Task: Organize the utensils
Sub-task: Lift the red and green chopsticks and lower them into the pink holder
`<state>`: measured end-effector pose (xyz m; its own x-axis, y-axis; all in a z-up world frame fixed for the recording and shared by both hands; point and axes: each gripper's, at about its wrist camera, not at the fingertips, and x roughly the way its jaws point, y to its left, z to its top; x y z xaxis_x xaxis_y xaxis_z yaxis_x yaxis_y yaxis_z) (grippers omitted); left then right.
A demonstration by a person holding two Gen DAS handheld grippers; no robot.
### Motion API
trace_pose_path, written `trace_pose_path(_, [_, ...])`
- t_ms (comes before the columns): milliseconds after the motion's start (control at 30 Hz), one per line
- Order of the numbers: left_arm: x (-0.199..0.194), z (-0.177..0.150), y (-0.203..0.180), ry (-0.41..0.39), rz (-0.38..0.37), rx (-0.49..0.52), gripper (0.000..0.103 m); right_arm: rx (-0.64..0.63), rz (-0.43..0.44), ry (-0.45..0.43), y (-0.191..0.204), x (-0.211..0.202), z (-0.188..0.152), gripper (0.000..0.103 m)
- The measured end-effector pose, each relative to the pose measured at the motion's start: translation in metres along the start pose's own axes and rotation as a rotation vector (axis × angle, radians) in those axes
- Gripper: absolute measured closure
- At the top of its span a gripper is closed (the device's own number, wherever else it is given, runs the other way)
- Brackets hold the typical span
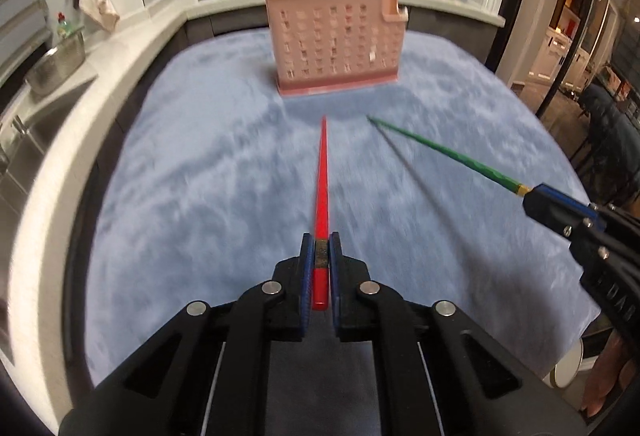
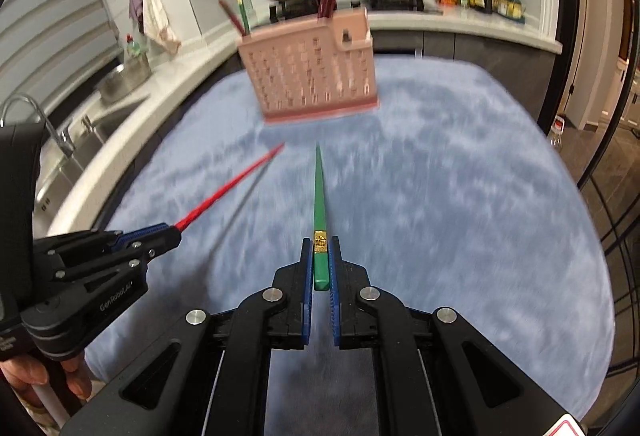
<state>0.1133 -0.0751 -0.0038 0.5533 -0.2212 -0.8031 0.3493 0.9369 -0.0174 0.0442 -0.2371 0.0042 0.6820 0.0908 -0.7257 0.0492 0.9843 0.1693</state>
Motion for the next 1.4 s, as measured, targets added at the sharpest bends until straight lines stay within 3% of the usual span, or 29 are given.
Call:
trace_pose_path(333, [-0.035,0.055,0.024,-0.145,0.022,-0.034,0.096,-0.022,0.01,-0.14,0.004,-0.025,0.064,0.096])
trace_pose_path(667, [-0.051,0.099,0.034,-0.233,0.041,-0.032,0.096,-0.015,0.04,-0.233,0.006,-0.037,0.114,0.096])
trace_pose_path(1033, [-0.054,0.131,0.029,-0.27,0.022,-0.024,0.096,-0.01,0.062,-0.266,0.009,-0.032,0.14,0.096])
trace_pose_path(1400, [-0.051,0.134,0.04,-0.258,0.007,-0.061,0.096,0.01,0.064,-0.248,0.006,-0.02,0.143,0.096])
